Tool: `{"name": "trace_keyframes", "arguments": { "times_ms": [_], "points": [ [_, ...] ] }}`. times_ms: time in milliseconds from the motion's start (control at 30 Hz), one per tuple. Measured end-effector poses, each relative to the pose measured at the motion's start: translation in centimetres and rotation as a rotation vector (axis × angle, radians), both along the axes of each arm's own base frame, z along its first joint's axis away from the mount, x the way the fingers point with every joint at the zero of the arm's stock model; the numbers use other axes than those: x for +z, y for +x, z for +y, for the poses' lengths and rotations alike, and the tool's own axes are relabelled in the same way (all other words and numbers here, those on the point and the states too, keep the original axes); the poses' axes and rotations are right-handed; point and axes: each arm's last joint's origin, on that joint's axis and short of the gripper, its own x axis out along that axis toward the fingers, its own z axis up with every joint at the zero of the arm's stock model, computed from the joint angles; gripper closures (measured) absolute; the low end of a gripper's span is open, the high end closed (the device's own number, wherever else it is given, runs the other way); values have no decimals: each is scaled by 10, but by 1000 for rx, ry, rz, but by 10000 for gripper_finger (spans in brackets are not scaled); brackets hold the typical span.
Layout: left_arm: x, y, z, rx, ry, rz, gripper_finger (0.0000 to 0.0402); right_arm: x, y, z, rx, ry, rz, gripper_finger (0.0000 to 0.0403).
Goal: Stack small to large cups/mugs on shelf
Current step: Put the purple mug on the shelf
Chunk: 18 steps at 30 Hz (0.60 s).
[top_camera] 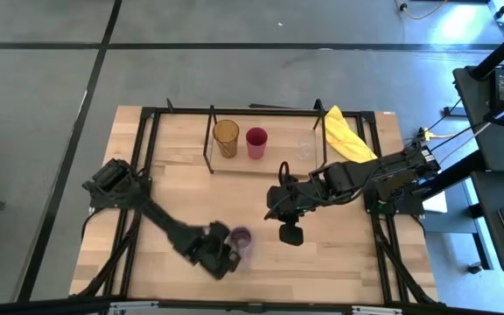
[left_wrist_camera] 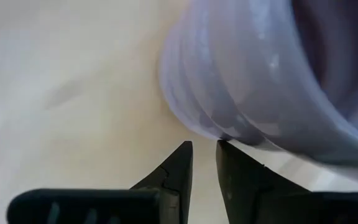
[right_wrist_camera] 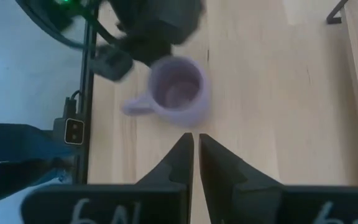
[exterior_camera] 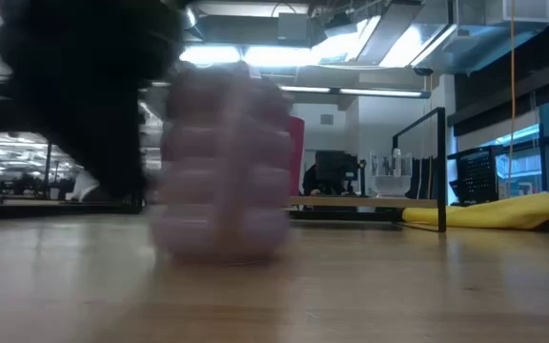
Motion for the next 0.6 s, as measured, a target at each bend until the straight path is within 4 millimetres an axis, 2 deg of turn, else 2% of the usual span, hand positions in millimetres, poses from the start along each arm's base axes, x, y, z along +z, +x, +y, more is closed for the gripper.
{"name": "trace_keyframes", "arguments": {
  "times_ms": [200,333,433,600],
  "points": [
    [7,35,32,-116,46,-113,335,-1,-1,0,-34,18,18,376],
    [10,48,48,-168,66,-152,335,-2,-2,-1,-58,29,38,376],
    [14,56,50,-228,89,-218,335,-3,-4,-2,-80,28,68,376],
    [15,57,49,-261,103,-230,335,-5,-7,-3,-111,14,91,376]
  ]
}}
